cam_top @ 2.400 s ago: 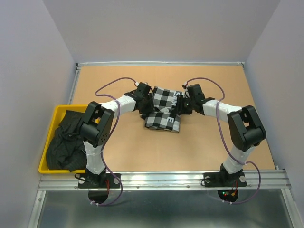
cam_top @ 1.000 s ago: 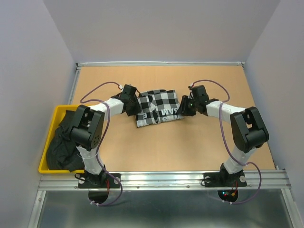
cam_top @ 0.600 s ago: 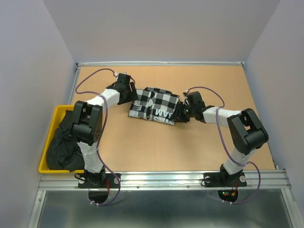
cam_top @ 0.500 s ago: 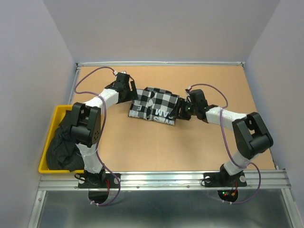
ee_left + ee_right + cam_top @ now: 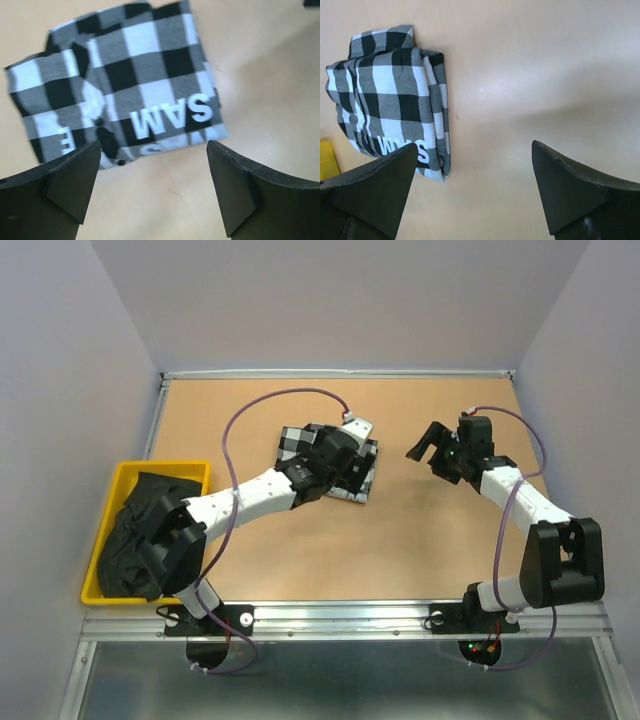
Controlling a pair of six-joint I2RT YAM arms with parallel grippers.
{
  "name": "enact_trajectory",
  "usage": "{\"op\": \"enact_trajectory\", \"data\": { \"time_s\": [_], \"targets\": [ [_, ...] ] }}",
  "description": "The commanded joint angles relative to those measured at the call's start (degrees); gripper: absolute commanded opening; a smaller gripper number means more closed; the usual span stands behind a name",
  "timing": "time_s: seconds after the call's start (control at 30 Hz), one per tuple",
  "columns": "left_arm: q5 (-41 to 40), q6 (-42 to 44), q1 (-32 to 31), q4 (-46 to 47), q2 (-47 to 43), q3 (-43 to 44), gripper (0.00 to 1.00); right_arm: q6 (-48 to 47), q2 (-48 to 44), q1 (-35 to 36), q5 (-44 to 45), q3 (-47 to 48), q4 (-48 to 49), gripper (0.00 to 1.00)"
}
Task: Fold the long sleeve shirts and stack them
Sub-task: Fold the shirt
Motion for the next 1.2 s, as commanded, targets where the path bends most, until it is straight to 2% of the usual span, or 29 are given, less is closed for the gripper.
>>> {"op": "enact_trajectory", "data": {
  "time_s": [0.0, 0.2, 0.33, 0.53, 0.77, 0.97, 1.0, 1.17],
  "targets": [
    [-6.13, 2.62, -4.43, 1.97, 3.93, 0.30, 0.98, 0.52, -4.08, -2.14, 5.76, 0.15, -4.79, 1.00],
    [-13.07, 6.91, -11.73, 1.88, 14.55, 6.18, 0.95, 0.62, -6.11, -4.00, 6.82, -0.82, -6.20, 1.00],
    [-15.46, 8.94, -13.58, 1.79, 18.96, 8.57, 0.91, 0.26, -6.72, -4.35, 6.82, -0.91, -6.64, 1.00],
    [-17.48, 10.79, -14.47, 2.06, 23.62, 10.50, 0.88, -0.18, -7.34, -4.53, 6.65, -1.17, -6.99, 1.00],
    [-22.49, 11.93, -14.55, 1.97, 28.37, 12.35, 0.75, -0.88, -7.51, -4.61, 5.77, -1.26, -6.99, 1.00],
    [-24.51, 12.99, -14.55, 1.44, 29.25, 12.26, 0.72, -0.97, -7.60, -4.70, 5.50, -1.44, -6.99, 1.00],
    [-24.69, 13.08, -14.38, 1.44, 29.34, 12.09, 0.66, -0.88, -7.52, -4.61, 5.33, -1.52, -6.99, 1.00],
    [-25.04, 13.08, -14.46, 1.27, 30.04, 12.53, 0.48, -0.44, -6.99, -4.61, 3.84, -1.61, -6.82, 1.00]
  ]
}}
